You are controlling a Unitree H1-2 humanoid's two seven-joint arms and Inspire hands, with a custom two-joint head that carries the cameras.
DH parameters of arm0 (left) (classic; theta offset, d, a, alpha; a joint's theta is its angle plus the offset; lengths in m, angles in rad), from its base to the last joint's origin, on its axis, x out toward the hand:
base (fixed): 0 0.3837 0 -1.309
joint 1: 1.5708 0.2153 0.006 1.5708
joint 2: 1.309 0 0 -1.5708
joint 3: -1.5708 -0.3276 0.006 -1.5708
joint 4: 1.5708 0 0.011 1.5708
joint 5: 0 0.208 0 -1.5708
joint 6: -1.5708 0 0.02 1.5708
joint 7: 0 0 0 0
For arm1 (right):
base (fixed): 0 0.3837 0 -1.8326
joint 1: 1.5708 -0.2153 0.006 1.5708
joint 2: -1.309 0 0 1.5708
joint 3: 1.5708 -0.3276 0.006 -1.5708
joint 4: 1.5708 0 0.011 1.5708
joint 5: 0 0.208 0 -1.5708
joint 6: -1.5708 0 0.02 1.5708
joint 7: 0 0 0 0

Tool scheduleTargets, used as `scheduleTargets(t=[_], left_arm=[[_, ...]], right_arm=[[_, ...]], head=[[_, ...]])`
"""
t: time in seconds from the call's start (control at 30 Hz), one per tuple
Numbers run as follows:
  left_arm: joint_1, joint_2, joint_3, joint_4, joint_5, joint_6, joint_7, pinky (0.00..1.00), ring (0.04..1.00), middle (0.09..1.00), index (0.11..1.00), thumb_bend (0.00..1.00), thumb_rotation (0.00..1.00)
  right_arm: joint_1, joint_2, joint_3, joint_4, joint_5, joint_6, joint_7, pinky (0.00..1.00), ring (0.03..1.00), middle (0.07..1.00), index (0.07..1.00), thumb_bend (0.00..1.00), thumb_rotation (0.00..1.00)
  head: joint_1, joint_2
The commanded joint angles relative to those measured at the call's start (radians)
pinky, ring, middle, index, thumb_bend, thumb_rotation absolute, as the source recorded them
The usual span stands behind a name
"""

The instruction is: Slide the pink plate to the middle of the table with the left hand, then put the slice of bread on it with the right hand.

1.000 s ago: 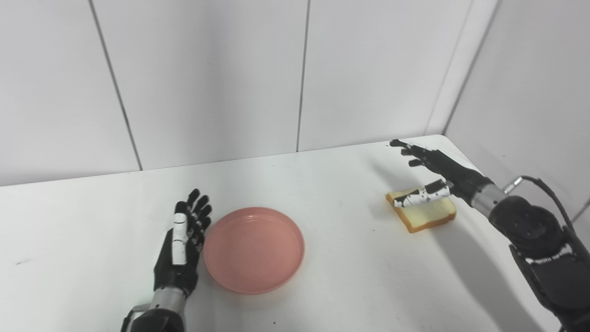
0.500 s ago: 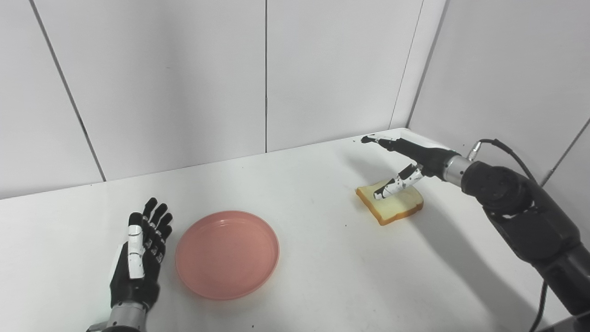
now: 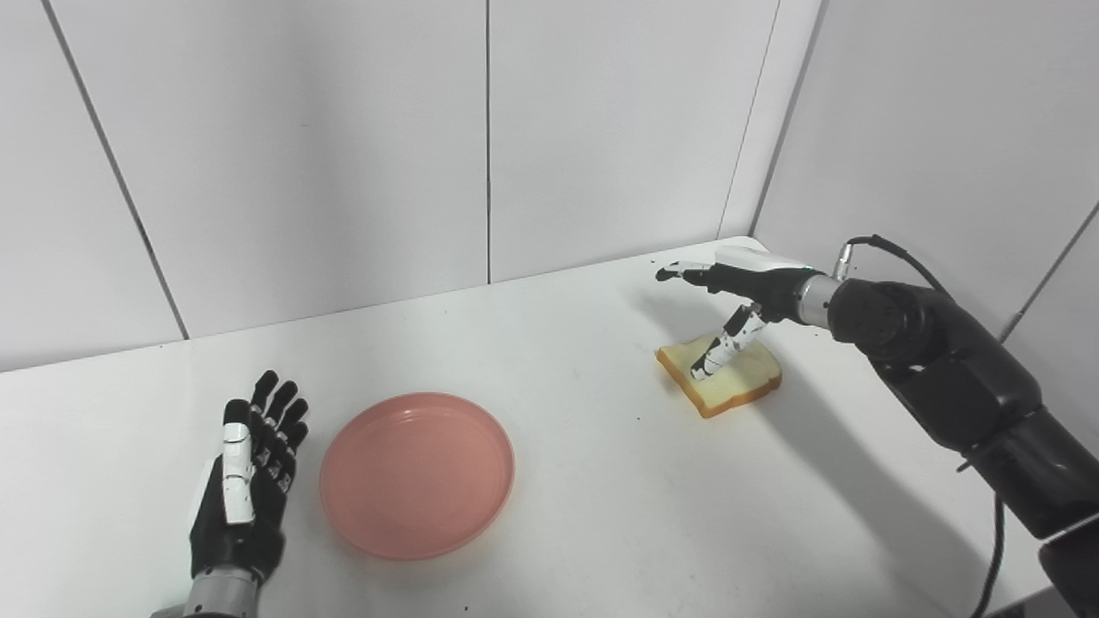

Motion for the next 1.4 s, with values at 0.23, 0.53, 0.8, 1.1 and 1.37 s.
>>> scheduleTargets(t=[0.23, 0.53, 0.8, 1.1, 1.37], left_arm=[[-0.014, 0.003, -0.001, -0.023, -0.009, 0.007, -0.005, 1.00, 0.972, 0.975, 0.958, 0.71, 1.00], [-0.018, 0.003, 0.008, -0.034, -0.034, 0.004, -0.015, 1.00, 0.981, 0.975, 0.958, 0.72, 1.00], [-0.018, 0.005, 0.007, -0.041, -0.033, 0.003, -0.019, 1.00, 0.983, 0.974, 0.958, 0.71, 1.00], [-0.018, 0.007, 0.006, -0.048, -0.030, 0.009, -0.016, 1.00, 0.984, 0.977, 0.958, 0.71, 1.00], [-0.019, 0.009, 0.007, -0.046, -0.030, 0.011, -0.018, 1.00, 0.984, 0.976, 0.957, 0.70, 1.00]], right_arm=[[-0.095, -0.051, 0.026, 0.032, -0.044, -0.010, 0.054, 0.93, 1.000, 1.000, 0.936, 0.99, 0.18], [-0.140, -0.082, 0.110, 0.059, -0.109, -0.047, 0.151, 0.93, 1.000, 1.000, 0.987, 1.00, 0.22], [-0.155, -0.089, 0.145, 0.075, -0.181, -0.056, 0.180, 0.96, 1.000, 1.000, 1.000, 1.00, 0.20], [-0.140, -0.088, 0.157, 0.076, -0.232, -0.088, 0.174, 0.91, 1.000, 1.000, 1.000, 1.00, 0.16], [-0.148, -0.084, 0.188, 0.082, -0.287, -0.136, 0.179, 1.00, 1.000, 1.000, 1.000, 1.00, 0.14]], head=[[0.004, 0.004], [0.002, 0.007], [0.001, 0.008], [0.000, 0.010], [-0.001, 0.012]])
